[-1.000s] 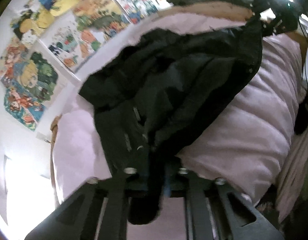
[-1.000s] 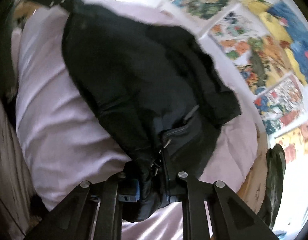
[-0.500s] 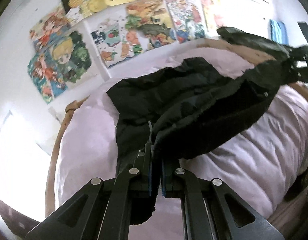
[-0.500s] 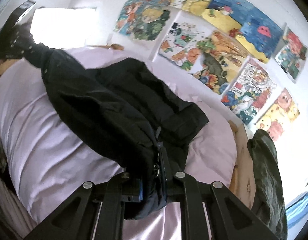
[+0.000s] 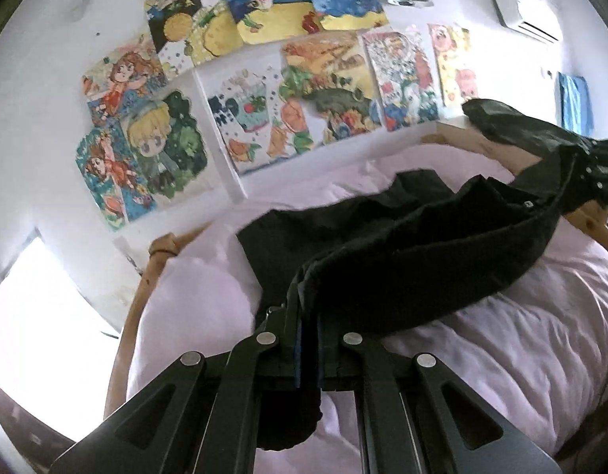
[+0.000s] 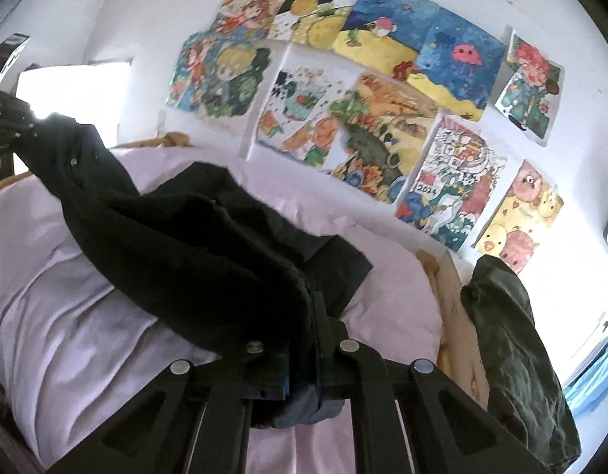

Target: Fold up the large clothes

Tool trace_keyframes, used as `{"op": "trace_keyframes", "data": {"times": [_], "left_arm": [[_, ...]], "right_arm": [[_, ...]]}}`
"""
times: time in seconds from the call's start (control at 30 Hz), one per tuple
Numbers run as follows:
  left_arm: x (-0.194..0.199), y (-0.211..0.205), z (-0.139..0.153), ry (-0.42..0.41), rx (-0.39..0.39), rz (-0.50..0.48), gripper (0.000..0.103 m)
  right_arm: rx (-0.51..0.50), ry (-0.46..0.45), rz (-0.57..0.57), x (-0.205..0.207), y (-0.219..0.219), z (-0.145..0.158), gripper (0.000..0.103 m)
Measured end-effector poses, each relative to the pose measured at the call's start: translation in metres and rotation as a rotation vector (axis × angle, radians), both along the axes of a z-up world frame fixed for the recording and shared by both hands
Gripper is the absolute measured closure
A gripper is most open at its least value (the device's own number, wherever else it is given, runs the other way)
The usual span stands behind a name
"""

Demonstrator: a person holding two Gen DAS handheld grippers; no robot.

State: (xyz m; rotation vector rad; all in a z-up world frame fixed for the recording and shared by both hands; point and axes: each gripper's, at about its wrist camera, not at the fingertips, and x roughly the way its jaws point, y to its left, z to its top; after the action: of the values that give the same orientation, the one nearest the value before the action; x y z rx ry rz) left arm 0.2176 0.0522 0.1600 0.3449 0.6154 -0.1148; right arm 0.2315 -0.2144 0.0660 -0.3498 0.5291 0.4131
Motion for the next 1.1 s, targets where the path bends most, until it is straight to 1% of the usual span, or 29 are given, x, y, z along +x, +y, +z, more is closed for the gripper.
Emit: {"op": "trace_keyframes", "data": {"times": [0.17, 0.27, 0.37, 0.43, 0.5, 0.6, 0.67, 0.73, 0.9, 0.97, 1.1], "left_arm": [[0.032, 0.002, 0.004, -0.039, 0.006, 0.021, 0.100], [0.052, 0.006, 0.005, -0.057, -0.015, 0.032, 0.100], [0.073, 0.008, 0.007, -0.084, -0.020, 0.048, 0.100], [0.085, 0.008, 0.008, -0.095, -0.019, 0.059, 0.100], [0.094, 0.007, 0.007, -0.128, -0.005, 0.077, 0.100], [0.114, 0.002, -0.002, -0.191, 0.052, 0.102, 0.100], [0.131, 0.003, -0.009, -0.208, 0.057, 0.116, 0.100], [0.149, 0.006, -0.016, -0.223, 0.060, 0.127, 0.100], [0.196, 0.013, -0.031, -0.245, 0.029, 0.157, 0.100], [0.213, 0.014, -0.036, -0.252, 0.030, 0.164, 0.100], [0.243, 0.014, -0.049, -0.237, 0.006, 0.184, 0.100]], "right_arm": [[0.001, -0.036, -0.013, 0.027, 0.003, -0.001, 0.096], [0.011, -0.039, -0.027, 0.049, 0.001, 0.001, 0.096], [0.010, -0.053, -0.033, 0.065, 0.003, 0.002, 0.096], [0.013, -0.060, -0.038, 0.078, 0.004, 0.004, 0.096], [0.011, -0.067, -0.048, 0.093, 0.007, 0.004, 0.096], [-0.019, -0.085, -0.059, 0.113, 0.015, 0.003, 0.096], [-0.045, -0.088, -0.065, 0.131, 0.021, 0.001, 0.096], [-0.049, -0.101, -0.075, 0.147, 0.025, -0.002, 0.096], [-0.011, -0.124, -0.112, 0.190, 0.030, -0.017, 0.096], [-0.002, -0.124, -0.128, 0.209, 0.031, -0.024, 0.096], [0.017, -0.088, -0.163, 0.244, 0.034, -0.043, 0.096]]}}
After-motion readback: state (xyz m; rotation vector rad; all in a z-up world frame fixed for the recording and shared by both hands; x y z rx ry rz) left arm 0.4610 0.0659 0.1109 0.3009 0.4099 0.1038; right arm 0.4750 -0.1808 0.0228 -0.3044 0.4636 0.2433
